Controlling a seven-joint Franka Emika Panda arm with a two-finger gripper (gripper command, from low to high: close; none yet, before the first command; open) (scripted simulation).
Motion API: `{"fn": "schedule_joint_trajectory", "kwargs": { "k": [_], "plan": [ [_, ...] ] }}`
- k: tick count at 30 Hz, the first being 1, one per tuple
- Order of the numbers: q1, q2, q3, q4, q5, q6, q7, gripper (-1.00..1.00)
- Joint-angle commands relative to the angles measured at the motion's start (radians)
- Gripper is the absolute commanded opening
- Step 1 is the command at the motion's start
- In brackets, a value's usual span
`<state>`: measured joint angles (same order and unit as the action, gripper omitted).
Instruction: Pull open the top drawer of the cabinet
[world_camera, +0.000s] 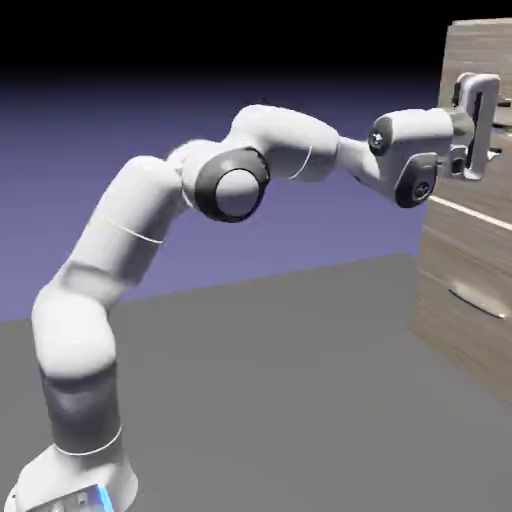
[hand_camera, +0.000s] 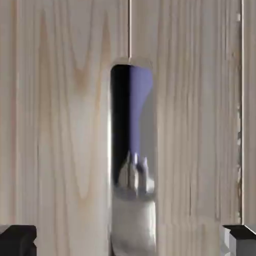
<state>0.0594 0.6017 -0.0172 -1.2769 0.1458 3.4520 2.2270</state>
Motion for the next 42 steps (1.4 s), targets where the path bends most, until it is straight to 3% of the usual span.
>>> {"fn": "schedule_joint_trajectory", "kwargs": {
  "k": [1,20,33,42],
  "plan": [
    [0.000,0.000,0.000,0.000,0.000,0.000,0.000,-1.00],
    [-0.034,-0.460,0.050,-0.688,-0.035,0.229,0.030,-1.00],
    [-0.118,-0.809,0.129,-1.105,-0.057,0.295,0.079,-1.00],
    [-0.434,-0.838,0.387,-1.118,-0.172,0.294,0.236,-1.00]
  ]
}}
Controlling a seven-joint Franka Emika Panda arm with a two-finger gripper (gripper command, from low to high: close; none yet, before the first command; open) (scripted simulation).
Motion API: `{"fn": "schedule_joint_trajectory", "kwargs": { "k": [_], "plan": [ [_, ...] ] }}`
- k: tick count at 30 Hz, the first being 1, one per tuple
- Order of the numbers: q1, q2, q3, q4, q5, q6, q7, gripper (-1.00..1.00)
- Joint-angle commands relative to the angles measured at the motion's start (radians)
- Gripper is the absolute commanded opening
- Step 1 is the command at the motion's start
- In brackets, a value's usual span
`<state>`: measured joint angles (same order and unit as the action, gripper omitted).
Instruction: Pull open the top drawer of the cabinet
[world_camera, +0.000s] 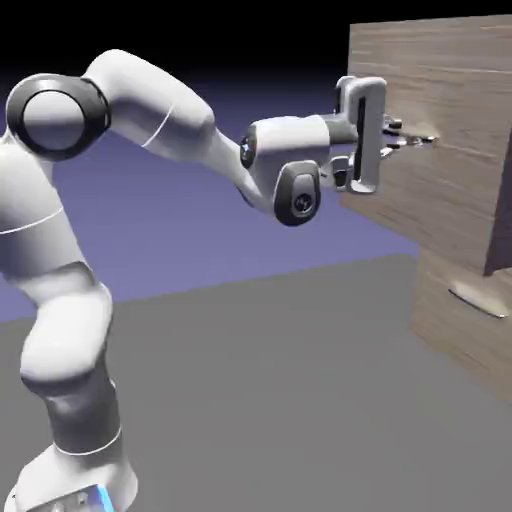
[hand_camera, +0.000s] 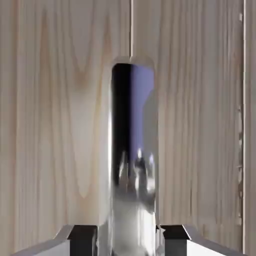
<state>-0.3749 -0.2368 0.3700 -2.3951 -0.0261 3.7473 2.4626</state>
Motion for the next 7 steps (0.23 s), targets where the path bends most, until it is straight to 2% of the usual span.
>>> {"fn": "schedule_joint_trajectory", "kwargs": {
  "k": [1,3,4,7],
  "plan": [
    [0.007,-0.036,-0.015,-0.035,-0.019,0.000,0.025,-1.00],
    [0.030,-0.105,-0.050,-0.100,-0.049,-0.001,0.061,-1.00],
    [0.030,-0.105,-0.050,-0.100,-0.049,-0.001,0.061,1.00],
    [0.052,-0.177,-0.083,-0.162,-0.080,-0.010,0.093,1.00]
  ]
}}
